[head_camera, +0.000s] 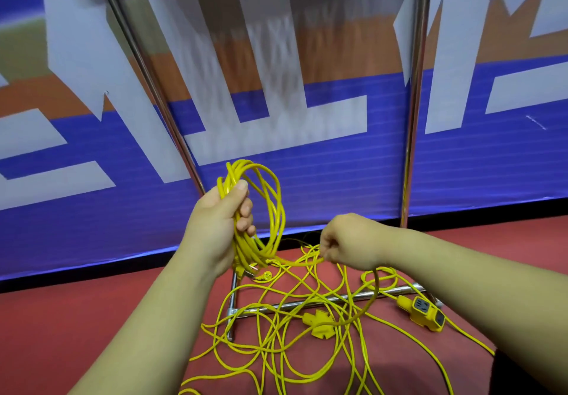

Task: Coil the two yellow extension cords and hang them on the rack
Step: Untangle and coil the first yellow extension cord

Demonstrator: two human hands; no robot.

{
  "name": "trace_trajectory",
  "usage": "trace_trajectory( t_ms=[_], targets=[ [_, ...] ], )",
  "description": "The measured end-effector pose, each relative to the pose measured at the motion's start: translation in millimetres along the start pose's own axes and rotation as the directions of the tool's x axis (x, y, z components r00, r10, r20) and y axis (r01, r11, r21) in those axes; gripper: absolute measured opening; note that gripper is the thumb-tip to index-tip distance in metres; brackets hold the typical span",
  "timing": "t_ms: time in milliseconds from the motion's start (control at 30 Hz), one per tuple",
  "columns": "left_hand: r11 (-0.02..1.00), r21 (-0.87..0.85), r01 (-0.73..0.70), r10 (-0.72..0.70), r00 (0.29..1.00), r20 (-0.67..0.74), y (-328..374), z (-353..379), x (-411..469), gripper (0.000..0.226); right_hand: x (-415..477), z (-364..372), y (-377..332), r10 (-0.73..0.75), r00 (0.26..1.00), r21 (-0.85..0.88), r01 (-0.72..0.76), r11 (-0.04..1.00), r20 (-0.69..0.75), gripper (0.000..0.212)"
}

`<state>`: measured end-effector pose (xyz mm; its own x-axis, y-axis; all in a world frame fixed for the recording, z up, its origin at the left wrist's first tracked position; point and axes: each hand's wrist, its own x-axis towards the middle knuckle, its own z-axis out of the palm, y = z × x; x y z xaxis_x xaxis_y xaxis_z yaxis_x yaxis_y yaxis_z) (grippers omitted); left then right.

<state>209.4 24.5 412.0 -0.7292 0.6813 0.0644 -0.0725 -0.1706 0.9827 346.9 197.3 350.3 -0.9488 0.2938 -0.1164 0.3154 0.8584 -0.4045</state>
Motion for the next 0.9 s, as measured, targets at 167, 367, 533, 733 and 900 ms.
trace_trajectory(
  t_ms=[167, 367, 533, 733, 900],
  targets=[
    [0.978, 0.208, -0.025, 0.033, 0.999, -0.034, -10.9, 3.3, 0.9, 0.033, -23.0, -25.3, -20.1, -0.178, 0.983, 0.159, 0.168, 0.973, 0.052, 0.021],
    [0.901, 0.427, 0.076, -0.152, 0.977, 0.147, -27.8, 14.8, -4.0, 0.023, -32.4, -40.5, -20.0, -0.202, 0.951, 0.476, 0.293, 0.829, -0.234, 0.013],
    [0.915, 0.388, 0.109, -0.265, 0.887, 0.377, -29.2, 25.2, -8.7, 0.026, -33.8, -48.7, -10.8, -0.11, 0.931, 0.638, 0.321, 0.7, -0.348, 0.024],
    [0.986, 0.115, 0.121, -0.152, 0.933, 0.327, -5.6, 29.3, -8.4, 0.017, -32.6, -47.7, 8.1, -0.171, 0.977, 0.803, 0.204, 0.561, -0.128, 0.028],
    [0.988, -0.126, 0.089, -0.063, 0.978, 0.198, 22.3, 12.4, -2.8, 0.013, -29.0, -30.7, 18.2, -0.283, 0.959, 0.813, 0.175, 0.556, -0.013, 0.026]
  ],
)
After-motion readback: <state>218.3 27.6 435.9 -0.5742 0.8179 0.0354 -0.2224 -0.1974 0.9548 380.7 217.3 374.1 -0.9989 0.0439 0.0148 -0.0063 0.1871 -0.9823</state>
